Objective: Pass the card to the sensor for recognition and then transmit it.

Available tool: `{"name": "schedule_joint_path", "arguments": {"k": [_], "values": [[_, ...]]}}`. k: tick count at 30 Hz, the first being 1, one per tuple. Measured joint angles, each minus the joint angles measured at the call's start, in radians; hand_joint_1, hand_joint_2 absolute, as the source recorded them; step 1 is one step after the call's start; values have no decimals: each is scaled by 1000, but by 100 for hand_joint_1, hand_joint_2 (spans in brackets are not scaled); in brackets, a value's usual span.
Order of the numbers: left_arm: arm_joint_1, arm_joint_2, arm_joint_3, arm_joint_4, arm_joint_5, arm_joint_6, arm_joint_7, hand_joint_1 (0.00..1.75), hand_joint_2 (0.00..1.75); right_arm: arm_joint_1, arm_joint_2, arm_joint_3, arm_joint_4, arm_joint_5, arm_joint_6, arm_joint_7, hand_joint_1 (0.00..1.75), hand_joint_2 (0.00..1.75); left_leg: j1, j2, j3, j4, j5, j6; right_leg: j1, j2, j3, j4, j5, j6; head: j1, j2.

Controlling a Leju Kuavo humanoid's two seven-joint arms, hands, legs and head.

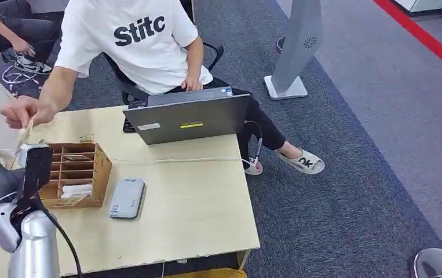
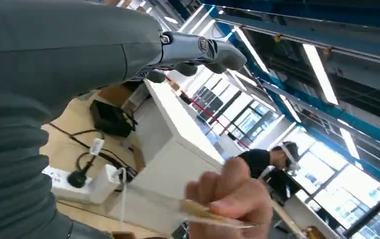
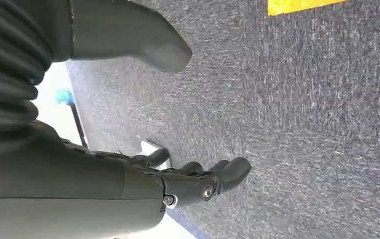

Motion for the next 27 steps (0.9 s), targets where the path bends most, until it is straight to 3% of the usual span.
{"name": "schedule_joint_path", "arguments": {"k": [18, 20, 27], "values": [[-359, -10, -267, 304, -350, -7, 235, 5, 175, -3, 0, 5, 0, 104, 50, 40, 0, 175, 0, 0, 0, 1, 0, 0, 0, 1, 0, 0, 1, 0, 0, 0], [-386, -10, -287, 332, -386, -8, 257, 175, 175, -4, 0, 6, 0, 119, 59, 41, 0, 175, 0, 0, -1, 0, 0, 0, 0, 1, 0, 0, 1, 0, 0, 0], [-402, -6, -322, 386, -418, -8, 270, 175, 175, -5, 0, 11, 3, 140, 63, 39, 0, 175, 0, 0, -1, 0, 0, 0, 0, 1, 0, 0, 1, 0, 0, 0]]}}
